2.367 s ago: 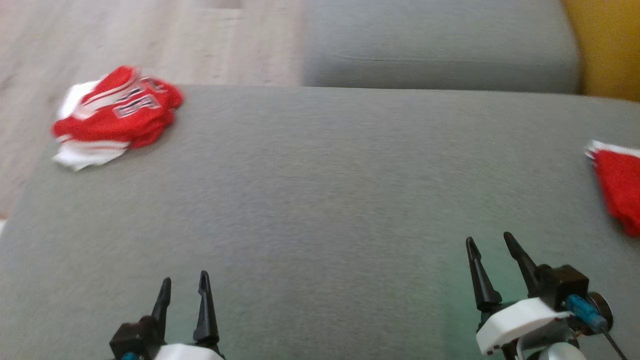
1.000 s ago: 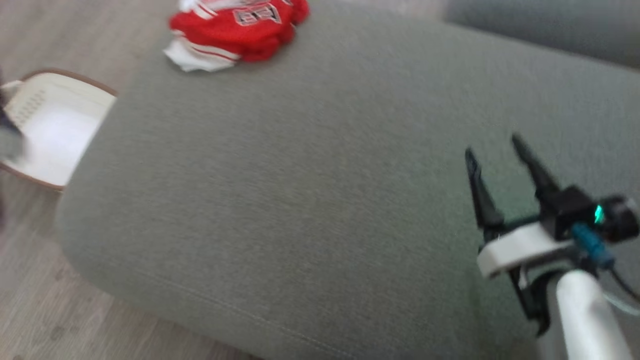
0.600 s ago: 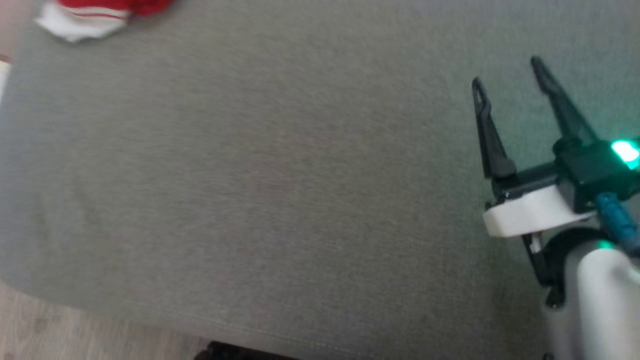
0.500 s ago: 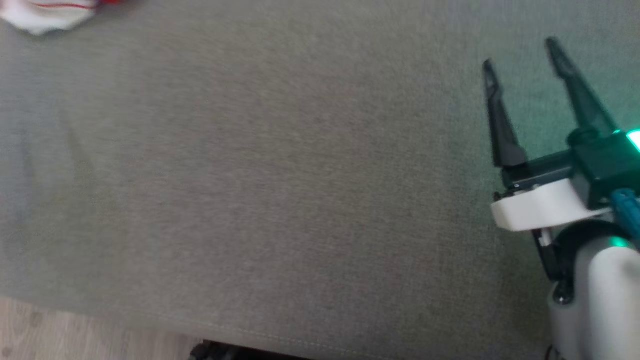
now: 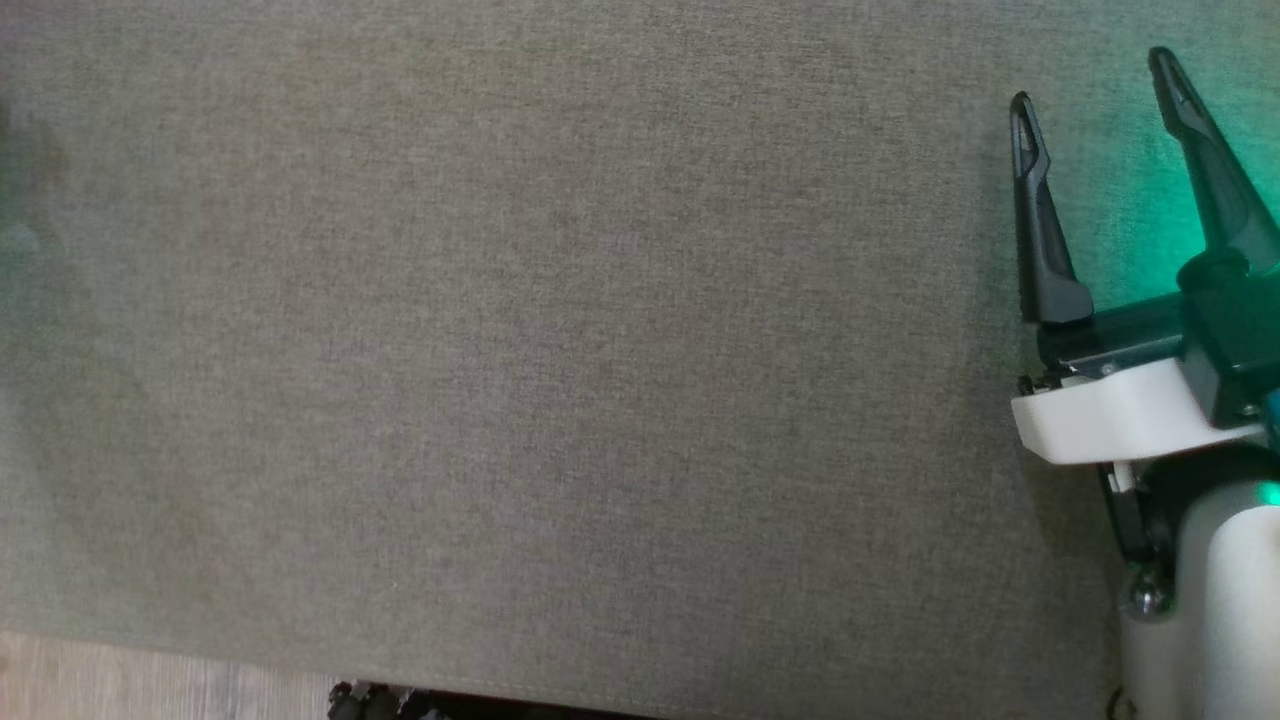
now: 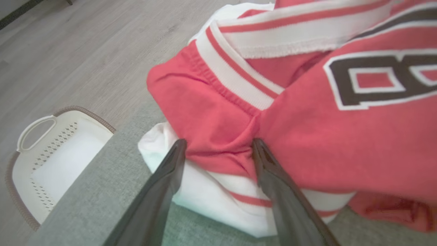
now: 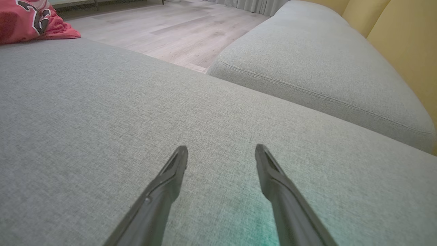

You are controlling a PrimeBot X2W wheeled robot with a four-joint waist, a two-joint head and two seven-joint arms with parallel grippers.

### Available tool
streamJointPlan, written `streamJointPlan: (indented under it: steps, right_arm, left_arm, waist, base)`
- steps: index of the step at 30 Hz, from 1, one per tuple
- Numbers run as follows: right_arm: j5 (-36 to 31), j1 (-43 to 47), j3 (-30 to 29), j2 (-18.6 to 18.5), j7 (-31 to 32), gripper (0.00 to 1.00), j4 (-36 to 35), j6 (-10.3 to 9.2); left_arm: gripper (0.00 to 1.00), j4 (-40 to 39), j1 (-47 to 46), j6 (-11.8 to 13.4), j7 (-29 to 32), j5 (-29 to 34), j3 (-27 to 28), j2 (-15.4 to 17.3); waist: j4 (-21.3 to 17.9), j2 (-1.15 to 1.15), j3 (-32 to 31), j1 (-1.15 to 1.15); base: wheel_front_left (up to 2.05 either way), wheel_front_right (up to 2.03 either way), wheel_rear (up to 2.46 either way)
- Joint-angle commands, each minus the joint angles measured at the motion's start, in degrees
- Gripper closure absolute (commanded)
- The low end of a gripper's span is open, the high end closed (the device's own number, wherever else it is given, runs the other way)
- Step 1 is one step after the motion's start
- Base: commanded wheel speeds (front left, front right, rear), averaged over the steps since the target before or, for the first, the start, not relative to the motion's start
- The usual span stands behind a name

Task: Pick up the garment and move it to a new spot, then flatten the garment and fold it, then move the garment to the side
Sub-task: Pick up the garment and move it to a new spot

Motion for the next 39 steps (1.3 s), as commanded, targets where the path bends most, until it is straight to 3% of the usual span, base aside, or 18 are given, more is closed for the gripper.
streamJointPlan:
  steps: [1,2,3,13,23,29,35,39]
  right_arm:
    - [0.20,1.05,1.48,0.15,-0.32,0.00,-2.21,-0.04]
    - [0.34,1.00,1.53,0.15,-0.46,0.00,-2.05,-0.04]
    - [0.49,0.89,1.59,0.15,-0.68,0.00,-1.92,-0.04]
    - [1.96,-0.13,1.11,0.15,-2.91,0.00,0.69,-0.04]
    - [8.20,0.47,-2.00,0.15,-9.10,0.00,10.49,-0.04]
    - [12.02,4.15,-4.21,0.15,-12.77,0.00,17.20,-0.04]
    - [15.19,8.67,-5.12,0.15,-15.58,0.00,22.57,-0.04]
    - [16.49,10.19,-5.29,0.15,-16.46,0.00,23.92,-0.04]
  left_arm:
    - [0.59,0.01,-1.36,-0.90,-0.24,-0.65,1.57,3.33]
    - [0.89,0.77,-1.59,-1.53,-0.28,-1.00,1.65,3.02]
    - [1.00,1.55,-1.81,-2.07,-0.17,-1.17,1.55,2.72]
    - [1.00,5.98,-4.48,-4.86,-6.56,0.56,0.11,3.20]
    - [1.00,2.06,-9.65,-8.18,-8.36,4.24,-4.79,4.87]
    - [1.00,-4.70,-10.00,-8.07,-5.59,6.12,-8.51,1.69]
    - [1.00,-12.70,-7.54,-5.51,-1.89,5.02,-10.30,-4.03]
    - [1.00,-17.66,-6.06,-3.76,-0.03,4.02,-10.88,-6.91]
  waist:
    - [-0.09,0.00,-0.21,-0.01]
    - [-0.14,0.00,-0.35,-0.01]
    - [-0.19,0.00,-0.55,-0.01]
    - [-0.65,0.00,-3.82,-0.01]
    - [-3.20,0.00,-18.70,-0.01]
    - [-5.57,0.00,-29.34,-0.01]
    - [-8.35,0.00,-38.39,-0.01]
    - [-9.86,0.00,-40.97,-0.01]
  base:
    - [0.00,0.00,0.00]
    - [0.00,0.00,0.00]
    - [0.00,0.00,0.00]
    - [0.00,0.00,0.00]
    - [0.00,0.00,0.00]
    - [0.00,0.00,0.00]
    - [0.00,0.00,0.00]
    - [0.00,0.00,0.00]
